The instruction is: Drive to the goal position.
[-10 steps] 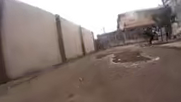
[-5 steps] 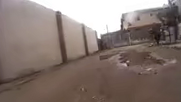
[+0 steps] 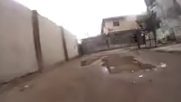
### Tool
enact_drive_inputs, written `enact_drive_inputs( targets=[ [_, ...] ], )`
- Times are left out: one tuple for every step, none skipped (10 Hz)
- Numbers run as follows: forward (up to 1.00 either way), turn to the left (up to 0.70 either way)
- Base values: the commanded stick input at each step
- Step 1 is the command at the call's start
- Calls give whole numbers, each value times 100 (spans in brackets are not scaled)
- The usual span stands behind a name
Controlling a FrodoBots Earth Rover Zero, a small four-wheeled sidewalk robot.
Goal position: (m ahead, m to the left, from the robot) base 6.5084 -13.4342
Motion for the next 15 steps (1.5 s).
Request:
enact_drive_inputs(
  targets=[
    [100,7],
    [100,7],
    [100,7],
    [100,7],
    [100,7],
    [100,7],
    [100,7],
    [100,7],
    [100,7],
    [100,7],
    [100,-15],
    [100,-33],
    [100,-33],
    [100,7],
    [100,7]
  ],
)
